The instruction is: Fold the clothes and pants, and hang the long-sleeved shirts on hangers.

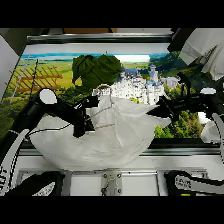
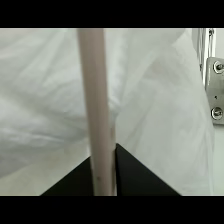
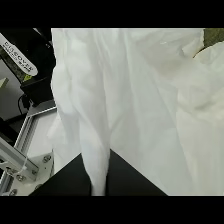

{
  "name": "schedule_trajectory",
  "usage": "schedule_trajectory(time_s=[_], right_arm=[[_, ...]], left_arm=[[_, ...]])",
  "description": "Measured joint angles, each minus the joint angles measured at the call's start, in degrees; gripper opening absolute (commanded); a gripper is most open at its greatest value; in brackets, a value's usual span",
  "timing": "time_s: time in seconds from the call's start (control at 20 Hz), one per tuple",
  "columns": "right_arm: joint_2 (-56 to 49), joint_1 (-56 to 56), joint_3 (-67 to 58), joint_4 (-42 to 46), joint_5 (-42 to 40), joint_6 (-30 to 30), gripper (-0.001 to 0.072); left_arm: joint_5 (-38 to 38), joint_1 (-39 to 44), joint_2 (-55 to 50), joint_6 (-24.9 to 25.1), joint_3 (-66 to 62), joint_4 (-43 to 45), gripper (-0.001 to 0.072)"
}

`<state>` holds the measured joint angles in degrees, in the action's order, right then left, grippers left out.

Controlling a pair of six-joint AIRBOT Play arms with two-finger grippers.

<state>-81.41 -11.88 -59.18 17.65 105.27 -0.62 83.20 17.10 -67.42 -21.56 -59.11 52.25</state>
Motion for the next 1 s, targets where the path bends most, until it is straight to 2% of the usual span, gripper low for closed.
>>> schedule_trajectory(time_s=[0.55, 0.6, 0.65, 0.7, 1.0], right_arm=[[-0.1, 0.0, 0.0, 0.1, -0.1, 0.6, 0.0016], [-0.1, 0.0, 0.0, 0.0, -0.3, 0.6, 0.0016], [-0.1, 0.0, 0.0, 0.0, -0.3, 1.2, 0.0016], [-0.1, 0.2, 0.1, 0.3, -0.8, 1.9, 0.0016], [-0.1, 0.0, 0.1, 0.2, -1.6, 0.8, 0.0015]], left_arm=[[-0.8, 0.0, 0.0, 0.1, 0.0, 0.3, 0.0017], [-0.9, 0.0, 0.0, 0.1, 0.0, 0.4, 0.0159], [-1.9, 0.0, 0.0, 0.1, 0.0, 0.3, 0.0333], [-3.5, 0.1, 0.0, 0.0, -0.2, -1.4, 0.0336], [-1.4, 0.0, 0.1, -4.5, -0.1, 0.2, 0.0338]])
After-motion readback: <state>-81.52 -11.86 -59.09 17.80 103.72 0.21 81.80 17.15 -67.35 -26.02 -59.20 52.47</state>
